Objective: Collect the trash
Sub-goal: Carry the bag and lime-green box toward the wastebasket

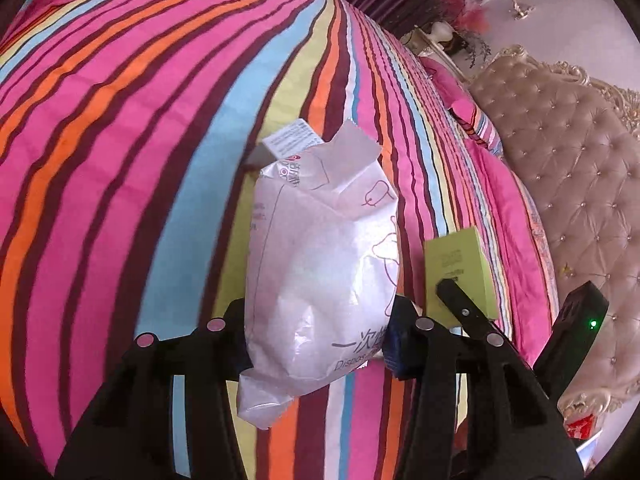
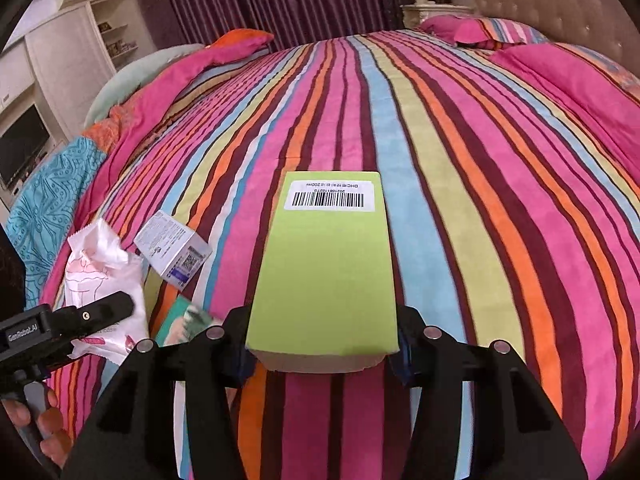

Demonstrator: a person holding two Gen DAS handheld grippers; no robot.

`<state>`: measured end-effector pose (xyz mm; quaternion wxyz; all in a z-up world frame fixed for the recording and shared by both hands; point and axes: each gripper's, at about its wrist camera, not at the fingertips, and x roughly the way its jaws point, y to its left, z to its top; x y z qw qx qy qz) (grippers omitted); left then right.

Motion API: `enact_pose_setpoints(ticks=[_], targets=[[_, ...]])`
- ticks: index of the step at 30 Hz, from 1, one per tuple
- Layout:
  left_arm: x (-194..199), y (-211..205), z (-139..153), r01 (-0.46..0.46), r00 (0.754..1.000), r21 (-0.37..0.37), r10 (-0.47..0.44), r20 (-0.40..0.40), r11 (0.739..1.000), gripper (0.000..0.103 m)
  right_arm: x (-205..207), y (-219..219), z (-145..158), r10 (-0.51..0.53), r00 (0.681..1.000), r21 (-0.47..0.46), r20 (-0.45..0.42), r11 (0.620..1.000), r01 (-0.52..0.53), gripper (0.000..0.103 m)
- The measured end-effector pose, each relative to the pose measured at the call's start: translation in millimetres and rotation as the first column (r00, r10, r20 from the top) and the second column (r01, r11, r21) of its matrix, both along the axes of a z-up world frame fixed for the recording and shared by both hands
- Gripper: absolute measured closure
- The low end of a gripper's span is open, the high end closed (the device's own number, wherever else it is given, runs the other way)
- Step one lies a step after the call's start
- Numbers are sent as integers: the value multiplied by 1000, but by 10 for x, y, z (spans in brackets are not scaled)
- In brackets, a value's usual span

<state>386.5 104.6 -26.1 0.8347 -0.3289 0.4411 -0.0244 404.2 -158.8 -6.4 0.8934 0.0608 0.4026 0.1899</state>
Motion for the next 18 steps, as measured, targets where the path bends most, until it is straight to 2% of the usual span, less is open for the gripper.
enact_pose_setpoints(ticks=[4,11,18], targets=[[-167,79,62,4,1000,13,-4,22,1000,56,-180,-103,40,-11,1000,15,-4,1000,11,54],[-641,108,192,50,997,178,-60,46,983,56,-570,-244,55,-10,1000,10,4,1000,10,54],[-1040,66,236,70,995,255,-86,52,964,56,-863,-334,96,-38,999,0,5,999,38,54]])
